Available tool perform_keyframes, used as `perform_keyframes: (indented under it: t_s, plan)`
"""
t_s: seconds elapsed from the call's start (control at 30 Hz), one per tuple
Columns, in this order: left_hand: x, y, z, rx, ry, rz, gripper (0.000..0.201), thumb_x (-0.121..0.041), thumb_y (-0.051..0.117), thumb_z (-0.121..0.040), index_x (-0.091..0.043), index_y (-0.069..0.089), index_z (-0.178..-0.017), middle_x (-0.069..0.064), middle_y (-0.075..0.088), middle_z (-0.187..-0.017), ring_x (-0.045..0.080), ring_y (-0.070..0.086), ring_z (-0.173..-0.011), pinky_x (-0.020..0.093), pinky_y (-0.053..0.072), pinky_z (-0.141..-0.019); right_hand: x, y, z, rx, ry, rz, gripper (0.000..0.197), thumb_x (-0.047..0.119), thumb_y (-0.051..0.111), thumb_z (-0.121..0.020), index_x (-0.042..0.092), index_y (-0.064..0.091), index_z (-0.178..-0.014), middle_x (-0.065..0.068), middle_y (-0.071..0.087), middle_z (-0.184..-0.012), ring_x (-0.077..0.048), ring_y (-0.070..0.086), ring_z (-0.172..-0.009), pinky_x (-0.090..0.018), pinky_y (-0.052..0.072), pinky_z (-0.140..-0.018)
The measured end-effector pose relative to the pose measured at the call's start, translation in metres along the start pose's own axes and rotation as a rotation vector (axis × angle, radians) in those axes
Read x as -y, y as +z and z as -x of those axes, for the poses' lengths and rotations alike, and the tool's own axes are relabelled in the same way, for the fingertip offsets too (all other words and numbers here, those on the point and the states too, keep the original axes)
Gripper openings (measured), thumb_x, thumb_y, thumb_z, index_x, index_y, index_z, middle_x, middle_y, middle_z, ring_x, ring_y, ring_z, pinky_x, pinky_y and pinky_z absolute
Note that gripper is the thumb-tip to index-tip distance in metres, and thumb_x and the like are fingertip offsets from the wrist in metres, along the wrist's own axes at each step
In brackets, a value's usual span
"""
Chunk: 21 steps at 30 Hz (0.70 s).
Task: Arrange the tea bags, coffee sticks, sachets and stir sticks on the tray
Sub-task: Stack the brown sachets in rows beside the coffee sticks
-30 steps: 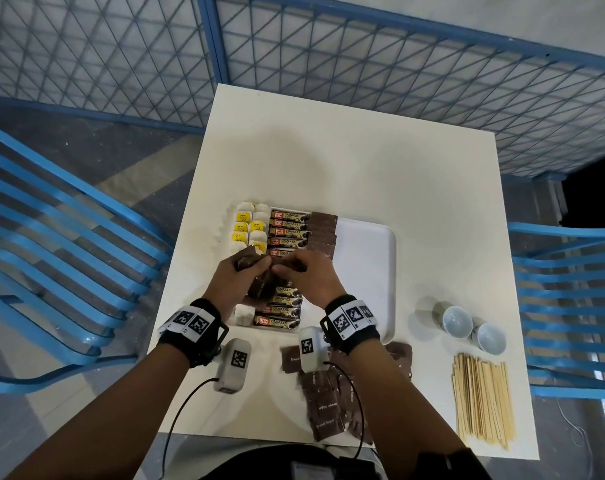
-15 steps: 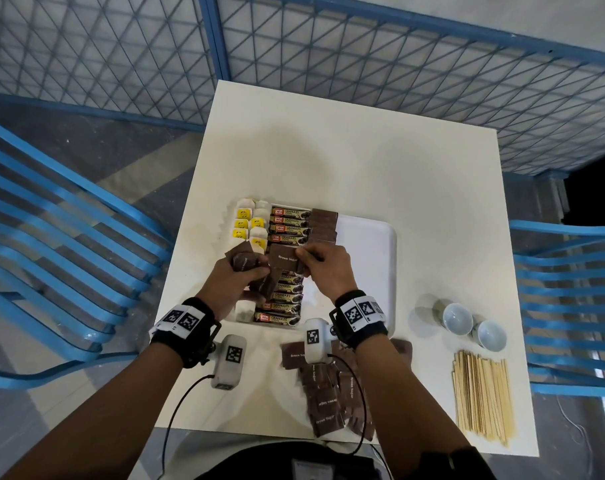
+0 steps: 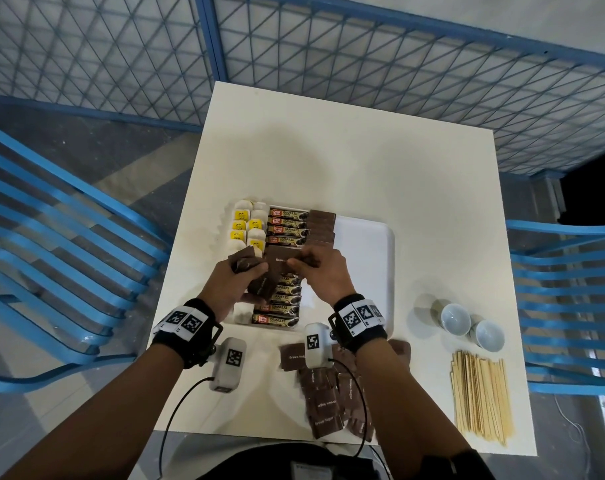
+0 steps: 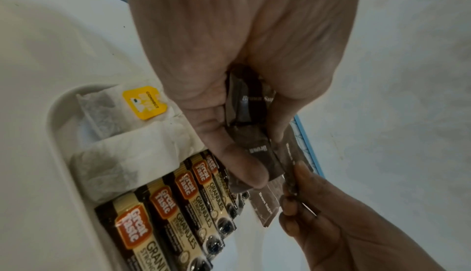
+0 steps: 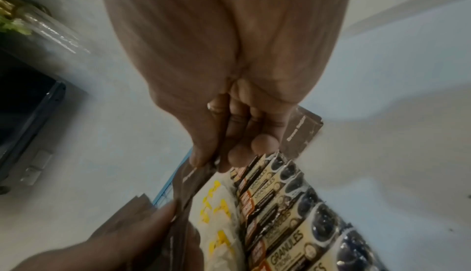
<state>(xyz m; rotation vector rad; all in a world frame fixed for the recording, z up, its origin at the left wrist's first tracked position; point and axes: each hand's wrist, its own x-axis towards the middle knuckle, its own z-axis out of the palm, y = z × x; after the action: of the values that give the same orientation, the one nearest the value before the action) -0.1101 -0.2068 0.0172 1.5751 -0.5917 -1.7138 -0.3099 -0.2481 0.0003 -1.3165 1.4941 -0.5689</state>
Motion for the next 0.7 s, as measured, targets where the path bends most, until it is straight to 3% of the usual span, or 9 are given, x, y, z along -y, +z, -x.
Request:
perform_keyframes:
  t_s: [0.07, 0.17, 0.23, 0.37, 0.57, 0.7]
  plan:
    - [0.000, -0.002, -0.002, 0.007, -0.027, 0.013, 0.022, -0.005, 0.069, -0.094, 0.004, 0.066, -0.114, 0.019, 0.071, -0.101, 0.035, 0.071, -0.087, 0.039, 0.059, -0.055, -0.004, -0.007, -0.002, -0.103, 0.044, -0.020, 0.012, 0.021, 0.077, -0.087, 0.018, 0.074, -0.098, -0.002, 0.075, -0.086, -0.016, 0.069, -0.074, -0.024, 0.052, -0.068]
    - [0.001, -0.007, -0.003, 0.039, -0.056, 0.050, 0.022, 0.008, 0.062, -0.094, 0.005, 0.060, -0.115, 0.024, 0.068, -0.104, 0.041, 0.071, -0.090, 0.039, 0.061, -0.061, -0.016, -0.022, -0.006, -0.257, 0.103, 0.088, 0.009, 0.023, 0.076, -0.088, 0.015, 0.072, -0.091, -0.002, 0.072, -0.083, -0.017, 0.066, -0.075, -0.018, 0.046, -0.066]
    - [0.001, -0.008, -0.003, 0.052, -0.046, 0.059, 0.025, 0.015, 0.057, -0.093, 0.006, 0.057, -0.116, 0.025, 0.066, -0.105, 0.043, 0.071, -0.092, 0.039, 0.061, -0.064, -0.024, -0.028, -0.007, -0.254, 0.104, 0.211, 0.013, 0.025, 0.075, -0.089, 0.012, 0.071, -0.091, 0.000, 0.068, -0.081, -0.015, 0.059, -0.075, -0.019, 0.039, -0.065]
    - [0.004, -0.010, -0.004, 0.020, -0.047, 0.037, 0.027, 0.014, 0.059, -0.093, 0.009, 0.055, -0.120, 0.021, 0.068, -0.106, 0.032, 0.075, -0.082, 0.039, 0.063, -0.063, -0.035, -0.028, -0.010, -0.205, 0.114, 0.292, 0.012, 0.022, 0.076, -0.088, 0.013, 0.072, -0.094, 0.001, 0.069, -0.083, -0.014, 0.061, -0.077, -0.021, 0.045, -0.069]
    - [0.005, -0.013, -0.006, 0.002, -0.065, -0.028, 0.032, 0.009, 0.062, -0.094, 0.011, 0.056, -0.126, 0.024, 0.068, -0.115, 0.036, 0.072, -0.088, 0.039, 0.062, -0.061, -0.038, -0.027, -0.015, -0.244, 0.146, 0.278, 0.010, 0.020, 0.079, -0.085, 0.015, 0.071, -0.088, 0.004, 0.067, -0.078, -0.002, 0.056, -0.067, -0.003, 0.037, -0.058]
    - [0.004, -0.013, -0.005, -0.005, -0.061, -0.040, 0.031, 0.009, 0.062, -0.094, 0.009, 0.057, -0.124, 0.024, 0.068, -0.114, 0.035, 0.072, -0.086, 0.039, 0.062, -0.060, -0.038, -0.025, -0.018, -0.275, 0.160, 0.233, 0.014, 0.018, 0.082, -0.082, 0.017, 0.068, -0.085, 0.004, 0.068, -0.080, 0.001, 0.057, -0.068, 0.000, 0.039, -0.059]
